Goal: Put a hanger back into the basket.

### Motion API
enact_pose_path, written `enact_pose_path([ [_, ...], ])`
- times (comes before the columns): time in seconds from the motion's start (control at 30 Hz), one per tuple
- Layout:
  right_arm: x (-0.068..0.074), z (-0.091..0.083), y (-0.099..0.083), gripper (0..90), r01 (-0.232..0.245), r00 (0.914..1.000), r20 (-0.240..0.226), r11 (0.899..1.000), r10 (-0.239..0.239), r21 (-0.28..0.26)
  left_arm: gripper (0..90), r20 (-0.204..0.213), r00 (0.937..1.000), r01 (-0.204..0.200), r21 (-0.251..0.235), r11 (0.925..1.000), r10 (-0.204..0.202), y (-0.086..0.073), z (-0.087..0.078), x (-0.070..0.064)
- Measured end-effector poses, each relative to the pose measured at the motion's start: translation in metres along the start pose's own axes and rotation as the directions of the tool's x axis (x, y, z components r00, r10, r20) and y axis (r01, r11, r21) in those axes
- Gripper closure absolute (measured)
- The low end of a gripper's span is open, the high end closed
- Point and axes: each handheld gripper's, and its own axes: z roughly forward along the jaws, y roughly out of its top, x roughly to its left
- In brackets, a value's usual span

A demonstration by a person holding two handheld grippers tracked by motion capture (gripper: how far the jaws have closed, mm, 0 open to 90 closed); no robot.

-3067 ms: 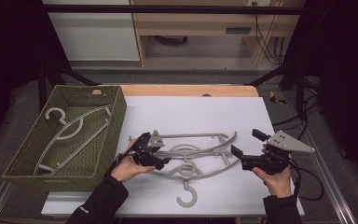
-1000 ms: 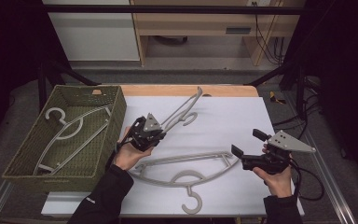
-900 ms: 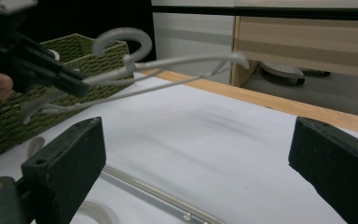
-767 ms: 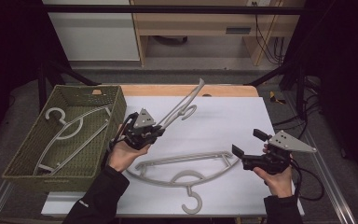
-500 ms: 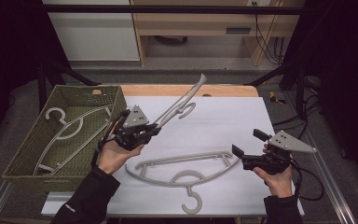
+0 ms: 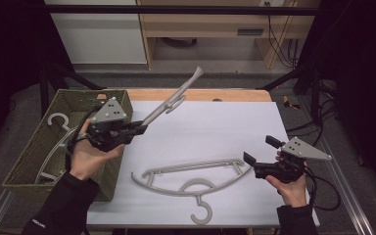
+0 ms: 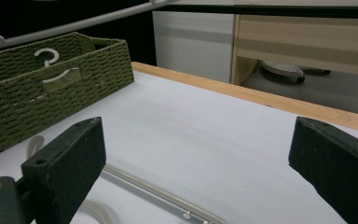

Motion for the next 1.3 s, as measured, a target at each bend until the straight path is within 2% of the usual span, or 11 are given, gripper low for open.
enact_pose_path([
  [0.13, 0.000, 0.000, 0.000, 4.0, 0.000, 1.0000, -0.001, 1.000, 0.000, 0.001, 82.1, -0.035, 0.9994, -0.005, 0.019, 0.9998, 0.005, -0.003, -0.018, 0.015],
  [0.23, -0.001, -0.001, 0.000, 4.0, 0.003, 1.0000, -0.001, 1.000, -0.003, -0.003, 82.1, -0.052, 0.9986, 0.007, 0.030, 0.9995, -0.006, -0.010, -0.031, 0.029],
  [0.33, -0.001, 0.000, 0.000, 4.0, -0.001, 1.0000, 0.002, 1.000, 0.001, -0.003, 82.1, -0.074, 0.9966, 0.038, 0.028, 0.9989, -0.036, -0.020, -0.041, 0.041],
  [0.57, 0.000, 0.001, -0.001, 4.0, 0.000, 1.0000, 0.002, 1.000, 0.000, 0.005, 82.1, -0.106, 0.9920, 0.076, 0.060, 0.9953, -0.070, -0.043, -0.056, 0.068],
  [0.67, 0.000, 0.001, -0.001, 4.0, -0.001, 1.0000, 0.002, 1.000, 0.001, 0.008, 82.1, -0.112, 0.9899, 0.094, 0.058, 0.9938, -0.087, -0.052, -0.061, 0.079],
  [0.93, 0.000, 0.001, -0.001, 4.0, 0.001, 1.0000, 0.006, 1.000, -0.001, 0.009, 82.1, -0.122, 0.9859, 0.125, 0.081, 0.9889, -0.114, -0.076, -0.081, 0.094],
  [1.2, 0.000, 0.002, -0.001, 4.0, 0.002, 1.0000, 0.006, 1.000, -0.003, 0.010, 82.0, -0.132, 0.9754, 0.186, 0.066, 0.9803, -0.176, -0.099, -0.093, 0.114],
  [1.3, 0.000, 0.002, -0.001, 4.0, 0.002, 1.0000, 0.009, 1.000, -0.002, 0.010, 82.0, -0.124, 0.9754, 0.192, 0.074, 0.9785, -0.182, -0.107, -0.095, 0.120],
])
